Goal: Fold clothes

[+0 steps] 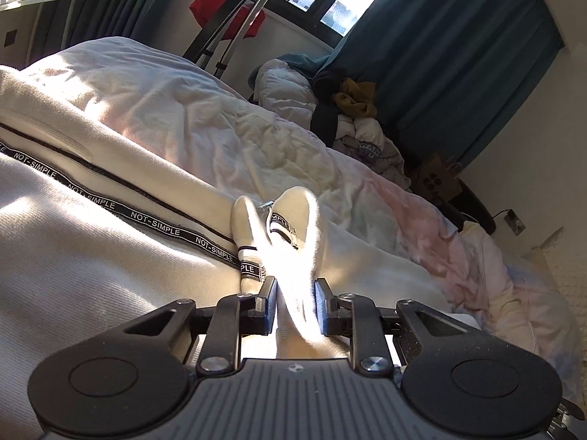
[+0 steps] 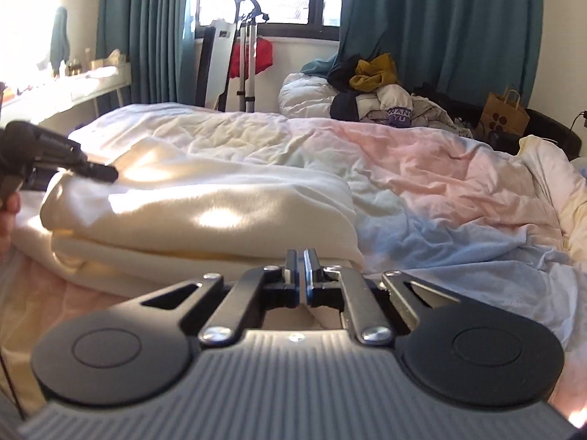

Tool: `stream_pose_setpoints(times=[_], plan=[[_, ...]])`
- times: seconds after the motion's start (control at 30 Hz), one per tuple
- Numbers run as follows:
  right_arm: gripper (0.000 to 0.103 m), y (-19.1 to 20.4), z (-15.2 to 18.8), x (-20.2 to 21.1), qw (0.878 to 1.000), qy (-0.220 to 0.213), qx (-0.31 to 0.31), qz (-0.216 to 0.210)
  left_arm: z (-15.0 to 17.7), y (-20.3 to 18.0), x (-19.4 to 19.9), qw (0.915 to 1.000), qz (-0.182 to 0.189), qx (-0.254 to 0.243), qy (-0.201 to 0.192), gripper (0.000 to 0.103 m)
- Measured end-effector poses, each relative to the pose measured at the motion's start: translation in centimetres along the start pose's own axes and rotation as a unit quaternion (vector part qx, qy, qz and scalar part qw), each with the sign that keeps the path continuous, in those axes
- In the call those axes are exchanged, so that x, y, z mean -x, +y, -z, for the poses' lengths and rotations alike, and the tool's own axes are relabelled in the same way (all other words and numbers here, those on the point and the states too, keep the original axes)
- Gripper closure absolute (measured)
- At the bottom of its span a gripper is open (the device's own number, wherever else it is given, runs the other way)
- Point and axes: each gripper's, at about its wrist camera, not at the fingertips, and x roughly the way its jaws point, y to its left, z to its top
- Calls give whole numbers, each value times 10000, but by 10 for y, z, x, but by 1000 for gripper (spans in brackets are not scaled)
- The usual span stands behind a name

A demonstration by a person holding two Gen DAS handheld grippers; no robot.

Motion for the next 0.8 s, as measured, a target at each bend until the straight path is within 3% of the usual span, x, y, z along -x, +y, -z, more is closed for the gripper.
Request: stream_pose_setpoints(times=[0.13, 0.3, 0.53, 0.67, 0.8], plan=[[97, -5, -3, -3, 9992, -243, -326, -57, 6, 4, 8, 9997, -6, 180, -146, 81], [97, -1, 1, -28, 9995, -9, -296, -124, 10, 3, -1, 9994, -349, 1, -68, 84], [98, 5, 6, -64, 9989, 319, -254, -218, 16, 4, 1, 9992, -391, -34, -124, 83], [97, 6, 7, -77, 9981, 464, -308, -269, 19, 5, 30, 9986, -388, 44, -347, 84], [97, 2, 6, -73, 9967, 501, -563, -316, 22, 14, 87, 9955, -496, 432, -689, 70]])
